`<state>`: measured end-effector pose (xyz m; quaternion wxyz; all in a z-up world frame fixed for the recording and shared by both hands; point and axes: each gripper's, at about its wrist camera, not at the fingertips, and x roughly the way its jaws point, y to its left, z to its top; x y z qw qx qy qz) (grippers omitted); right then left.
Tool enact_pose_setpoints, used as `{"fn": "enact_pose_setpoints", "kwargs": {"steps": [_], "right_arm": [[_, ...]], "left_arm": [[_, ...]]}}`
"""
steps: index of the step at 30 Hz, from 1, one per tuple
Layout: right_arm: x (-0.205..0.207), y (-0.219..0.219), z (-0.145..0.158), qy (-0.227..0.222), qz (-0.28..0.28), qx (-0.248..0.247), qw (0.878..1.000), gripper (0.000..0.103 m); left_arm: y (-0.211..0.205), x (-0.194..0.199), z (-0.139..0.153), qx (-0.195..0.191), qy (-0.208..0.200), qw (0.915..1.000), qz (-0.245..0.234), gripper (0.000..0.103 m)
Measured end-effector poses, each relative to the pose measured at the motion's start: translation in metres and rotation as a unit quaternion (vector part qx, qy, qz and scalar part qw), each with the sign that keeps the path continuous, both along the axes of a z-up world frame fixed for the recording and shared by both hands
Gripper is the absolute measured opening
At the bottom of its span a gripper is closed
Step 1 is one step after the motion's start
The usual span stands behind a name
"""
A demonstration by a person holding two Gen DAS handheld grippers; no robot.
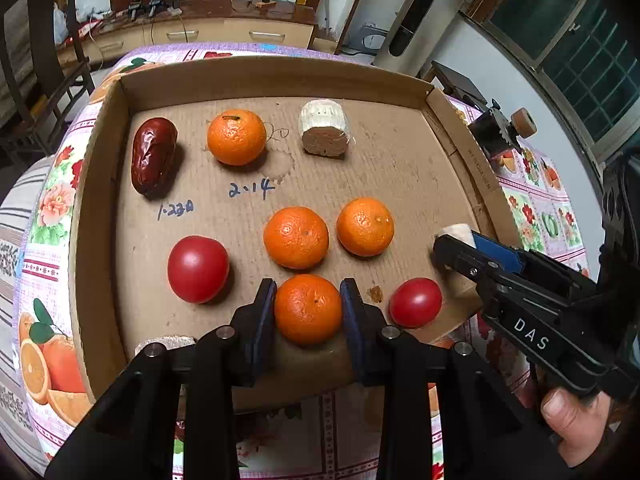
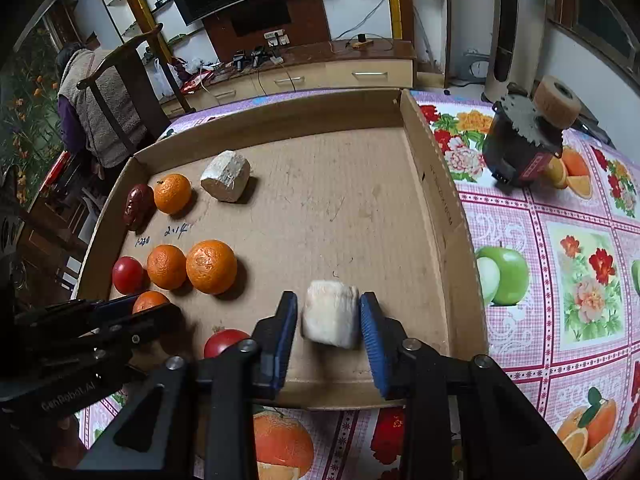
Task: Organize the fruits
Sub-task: 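Open both tools to drop the orange and root piece into the box, then grasp a dark red date with the left tool while the right tool grasps another date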
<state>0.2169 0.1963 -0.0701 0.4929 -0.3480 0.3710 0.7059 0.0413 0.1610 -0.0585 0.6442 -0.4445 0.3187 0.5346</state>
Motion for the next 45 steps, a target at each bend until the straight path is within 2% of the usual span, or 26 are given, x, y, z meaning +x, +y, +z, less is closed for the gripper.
{"fn": "enact_pose_setpoints", "kwargs": {"steps": [3,5,6,14,23,36,45], "right_arm": [[0.0,-0.001,0.002,-0.001,0.0,0.004,1.0,0.046],[0.0,-0.003,0.005,0.001,0.001,0.006,1.0,0.047],[0.001,-0.004,0.007,0.001,0.002,0.008,1.0,0.048],[0.021,-0.028,0.034,0.018,-0.007,0.031,0.999,0.049],[0.042,-0.068,0.049,0.041,-0.021,0.034,0.998,0.051],[0.08,-0.121,0.04,0.042,-0.062,0.014,0.997,0.051],[0.088,-0.146,0.032,0.038,-0.073,0.002,0.997,0.051]], "left_arm": [[-0.001,0.003,0.001,-0.002,0.007,1.0,-0.005,0.037],[-0.003,0.003,0.003,0.001,0.014,0.9999,-0.005,0.054],[-0.005,0.002,0.005,0.006,0.018,0.9998,-0.004,0.055],[-0.023,-0.009,0.022,0.025,0.019,0.9994,-0.012,0.055],[-0.058,-0.034,0.035,0.029,-0.001,0.9996,-0.006,0.055],[-0.1,-0.075,0.02,0.006,-0.018,0.9996,0.019,0.055],[-0.108,-0.077,0.024,0.009,-0.028,0.9994,0.018,0.055]]}}
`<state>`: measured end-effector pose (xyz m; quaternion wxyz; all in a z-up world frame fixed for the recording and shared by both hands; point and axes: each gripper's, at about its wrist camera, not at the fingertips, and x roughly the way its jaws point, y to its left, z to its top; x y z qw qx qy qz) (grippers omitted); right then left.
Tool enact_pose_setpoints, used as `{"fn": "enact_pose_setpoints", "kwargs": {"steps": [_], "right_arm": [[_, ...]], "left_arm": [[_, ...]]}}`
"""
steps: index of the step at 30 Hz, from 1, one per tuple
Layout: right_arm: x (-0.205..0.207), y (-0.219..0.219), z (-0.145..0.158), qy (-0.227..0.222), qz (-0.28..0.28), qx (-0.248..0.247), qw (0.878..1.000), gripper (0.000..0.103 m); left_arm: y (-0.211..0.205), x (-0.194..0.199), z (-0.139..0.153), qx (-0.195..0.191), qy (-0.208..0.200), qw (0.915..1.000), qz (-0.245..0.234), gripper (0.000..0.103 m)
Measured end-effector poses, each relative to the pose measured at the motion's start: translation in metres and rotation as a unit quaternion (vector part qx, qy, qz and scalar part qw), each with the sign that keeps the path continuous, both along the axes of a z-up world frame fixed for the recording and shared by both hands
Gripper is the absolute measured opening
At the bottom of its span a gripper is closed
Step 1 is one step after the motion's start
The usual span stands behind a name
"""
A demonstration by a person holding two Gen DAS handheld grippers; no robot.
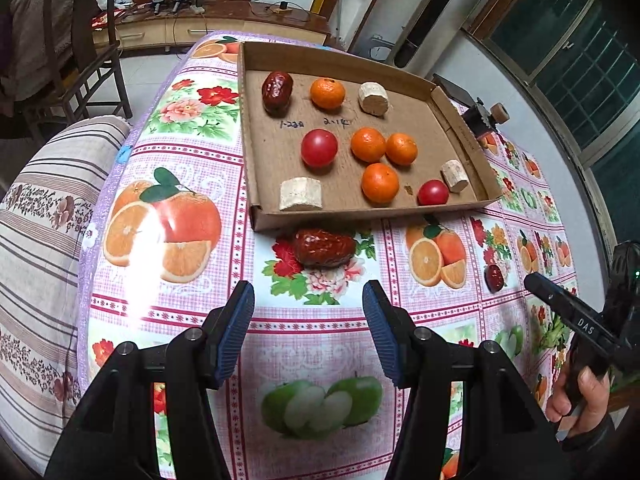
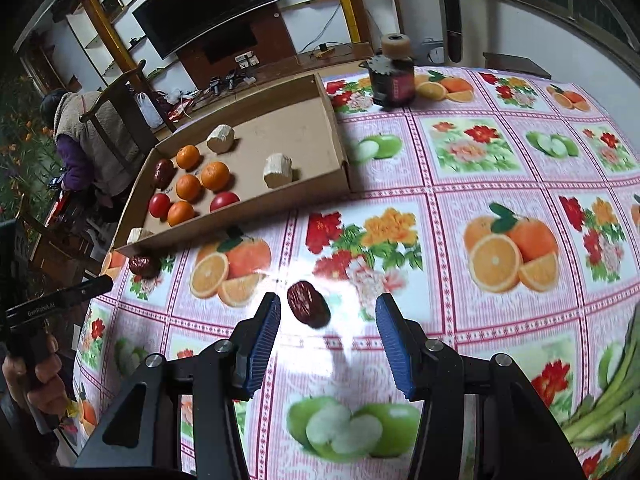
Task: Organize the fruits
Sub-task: 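Grasp a dark red date with the left tool while the right tool grasps another date, then carry both dates over the cardboard box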
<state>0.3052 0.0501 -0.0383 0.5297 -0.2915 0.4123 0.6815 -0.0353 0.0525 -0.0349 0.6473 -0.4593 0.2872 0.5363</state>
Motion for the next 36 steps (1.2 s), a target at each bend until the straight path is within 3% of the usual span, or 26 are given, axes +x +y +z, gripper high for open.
{"fn": "enact_pose_setpoints", "kwargs": {"steps": [15,20,27,29,32,34,36], "right_arm": [[-0.019,0.003,-0.013,-0.014,0.018,-0.007,1.0,0.051],[-0.033,0.014,-0.028,-0.04,0.032,-0.01,0.999,0.051],[-0.051,0.024,-0.038,-0.087,0.051,0.007,0.995,0.05],[-0.056,0.024,-0.039,-0.11,0.055,0.013,0.992,0.041],[-0.056,0.024,-0.04,-0.122,0.058,0.019,0.991,0.038],[-0.055,0.024,-0.04,-0.121,0.057,0.02,0.991,0.036],[-0.054,0.024,-0.04,-0.122,0.054,0.023,0.991,0.026]], "left_arm": [[0.017,0.027,-0.017,-0.015,0.004,0.9999,0.0,0.055],[0.028,0.031,-0.032,-0.024,0.018,0.9994,0.015,0.055],[0.041,0.045,-0.032,-0.004,0.044,0.9989,0.016,0.055],[0.04,0.047,-0.033,0.004,0.053,0.9985,0.014,0.051],[0.035,0.046,-0.034,0.017,0.066,0.9976,0.008,0.043],[0.033,0.04,-0.034,0.023,0.06,0.9979,0.007,0.042],[0.029,0.036,-0.034,0.028,0.058,0.9979,0.006,0.041]]}}
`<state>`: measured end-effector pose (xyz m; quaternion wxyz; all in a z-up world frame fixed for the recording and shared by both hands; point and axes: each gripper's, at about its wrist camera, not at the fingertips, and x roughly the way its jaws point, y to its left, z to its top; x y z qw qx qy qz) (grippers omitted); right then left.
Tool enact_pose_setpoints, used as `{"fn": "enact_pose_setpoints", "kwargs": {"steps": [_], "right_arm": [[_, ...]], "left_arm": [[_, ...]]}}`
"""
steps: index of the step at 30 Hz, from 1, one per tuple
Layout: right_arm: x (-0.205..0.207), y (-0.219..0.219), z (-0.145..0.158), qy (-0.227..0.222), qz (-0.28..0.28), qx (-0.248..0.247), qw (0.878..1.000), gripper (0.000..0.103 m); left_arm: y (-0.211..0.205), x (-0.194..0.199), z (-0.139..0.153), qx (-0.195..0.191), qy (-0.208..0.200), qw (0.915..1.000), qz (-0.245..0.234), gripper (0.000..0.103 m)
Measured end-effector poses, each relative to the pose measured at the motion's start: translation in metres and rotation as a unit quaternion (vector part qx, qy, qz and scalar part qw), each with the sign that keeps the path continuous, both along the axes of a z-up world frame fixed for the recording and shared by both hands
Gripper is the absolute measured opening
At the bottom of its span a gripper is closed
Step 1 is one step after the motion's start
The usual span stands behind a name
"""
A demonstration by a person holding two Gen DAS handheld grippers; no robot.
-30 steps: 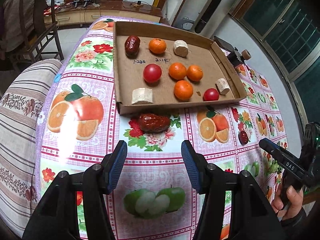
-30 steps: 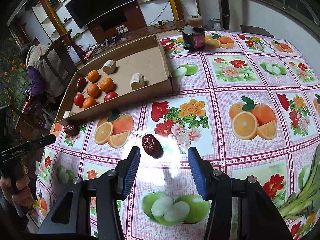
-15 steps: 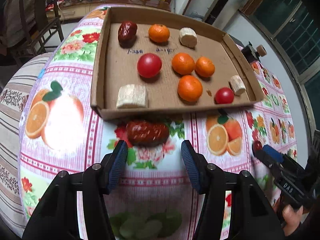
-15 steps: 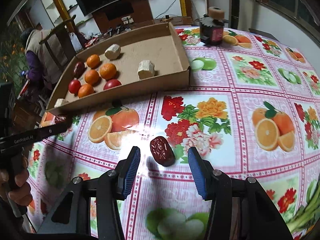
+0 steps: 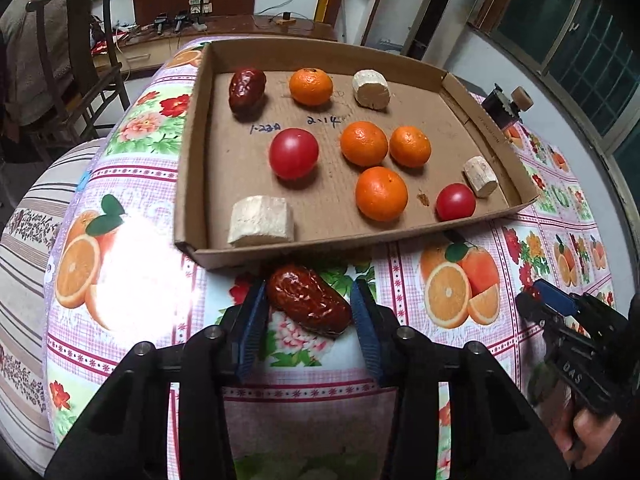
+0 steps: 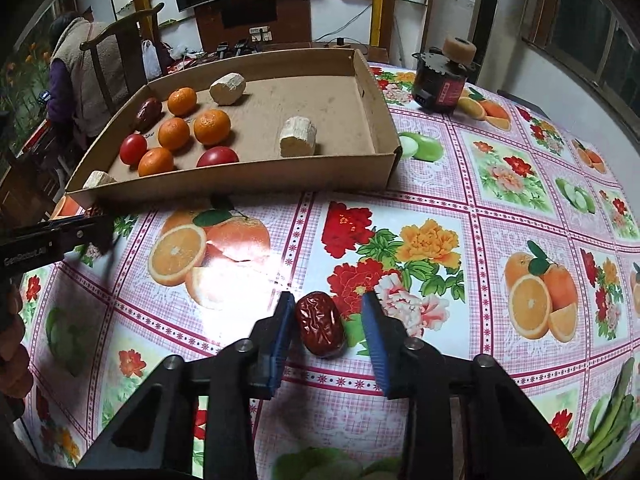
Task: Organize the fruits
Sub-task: 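Carry both dates over the cardboard box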
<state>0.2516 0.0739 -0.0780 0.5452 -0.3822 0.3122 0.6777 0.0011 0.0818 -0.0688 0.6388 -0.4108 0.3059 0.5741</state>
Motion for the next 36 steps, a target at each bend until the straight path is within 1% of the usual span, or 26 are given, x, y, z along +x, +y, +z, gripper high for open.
{"fn": "enact_pose_setpoints", "kwargs": {"steps": [1,4,8,17,26,36], "right_arm": [[0.0,0.0,0.001,0.003,-0.001,0.0,1.0,0.023],[0.001,-0.001,0.002,0.012,-0.003,-0.002,1.0,0.022],[-0.001,-0.007,0.007,0.027,-0.003,-0.003,1.0,0.022],[-0.01,-0.017,0.025,0.058,0.0,0.0,0.998,0.022],[-0.009,-0.019,0.044,0.09,-0.004,0.006,0.996,0.022],[-0.008,-0.015,0.06,0.108,-0.004,0.014,0.994,0.022]], "left_arm": [[-0.001,0.0,0.0,0.002,0.003,1.0,-0.002,0.04],[-0.003,0.001,0.001,0.004,0.01,0.9999,-0.008,0.04],[-0.007,-0.002,0.003,-0.002,0.0,1.0,-0.01,0.04],[-0.02,0.0,0.016,-0.007,0.003,0.9999,-0.009,0.04],[-0.027,0.009,0.039,0.003,0.001,0.9999,-0.013,0.04],[-0.024,0.013,0.049,0.005,0.003,1.0,-0.008,0.04]]}}
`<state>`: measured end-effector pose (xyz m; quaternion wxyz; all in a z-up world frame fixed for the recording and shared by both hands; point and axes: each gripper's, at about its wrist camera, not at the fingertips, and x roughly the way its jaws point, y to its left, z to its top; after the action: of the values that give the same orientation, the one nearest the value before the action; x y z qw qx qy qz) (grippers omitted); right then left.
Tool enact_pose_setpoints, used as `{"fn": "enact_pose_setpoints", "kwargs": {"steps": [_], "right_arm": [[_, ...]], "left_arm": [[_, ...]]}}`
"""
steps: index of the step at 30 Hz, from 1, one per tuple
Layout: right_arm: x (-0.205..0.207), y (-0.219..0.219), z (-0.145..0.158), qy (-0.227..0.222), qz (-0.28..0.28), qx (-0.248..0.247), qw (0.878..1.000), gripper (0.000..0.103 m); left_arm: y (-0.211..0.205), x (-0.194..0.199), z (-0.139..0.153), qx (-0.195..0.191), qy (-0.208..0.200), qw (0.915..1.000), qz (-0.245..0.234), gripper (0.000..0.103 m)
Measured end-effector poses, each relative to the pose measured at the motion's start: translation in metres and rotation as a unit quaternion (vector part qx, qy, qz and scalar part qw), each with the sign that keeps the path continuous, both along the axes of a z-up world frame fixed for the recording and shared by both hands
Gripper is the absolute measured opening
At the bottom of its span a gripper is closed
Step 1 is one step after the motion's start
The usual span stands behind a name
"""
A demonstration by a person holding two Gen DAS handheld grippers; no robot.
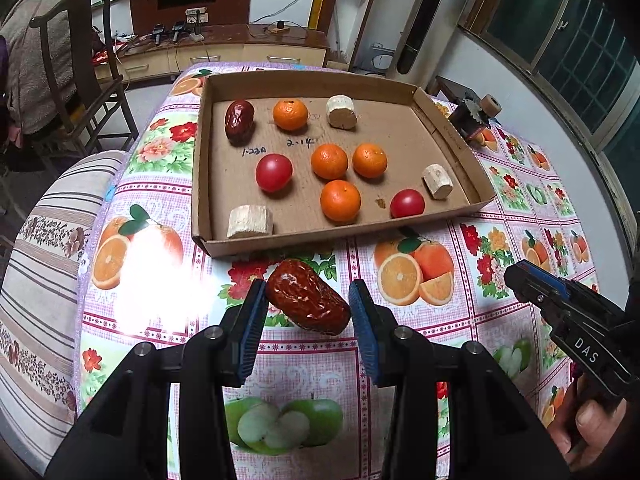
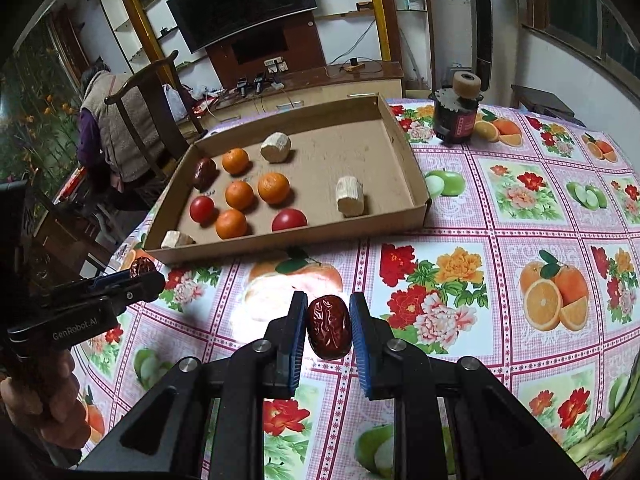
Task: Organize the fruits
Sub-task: 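Carry both dates over the cardboard box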
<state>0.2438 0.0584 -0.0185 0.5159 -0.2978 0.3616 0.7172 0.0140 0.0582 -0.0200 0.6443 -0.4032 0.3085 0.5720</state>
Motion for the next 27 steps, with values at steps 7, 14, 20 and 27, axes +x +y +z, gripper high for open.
{"fn": "enact_pose_setpoints", "kwargs": {"steps": [7,14,20,27], "right_arm": [[0.002,0.008,0.007,0.005,-0.001,0.006,1.0,0.022],[0.005,0.019,0.014,0.011,-0.003,0.014,1.0,0.022],[0.006,0.033,0.018,0.013,-0.004,0.018,1.0,0.022],[0.003,0.056,0.024,0.02,-0.002,0.026,0.999,0.022]], "left_arm": [[0.004,0.0,0.005,0.005,-0.005,1.0,-0.002,0.04],[0.011,0.002,0.009,0.01,-0.007,0.9999,-0.004,0.04],[0.021,0.0,0.013,0.015,-0.01,0.9998,-0.003,0.04],[0.036,-0.005,0.018,0.021,-0.018,0.9996,-0.002,0.04]]}}
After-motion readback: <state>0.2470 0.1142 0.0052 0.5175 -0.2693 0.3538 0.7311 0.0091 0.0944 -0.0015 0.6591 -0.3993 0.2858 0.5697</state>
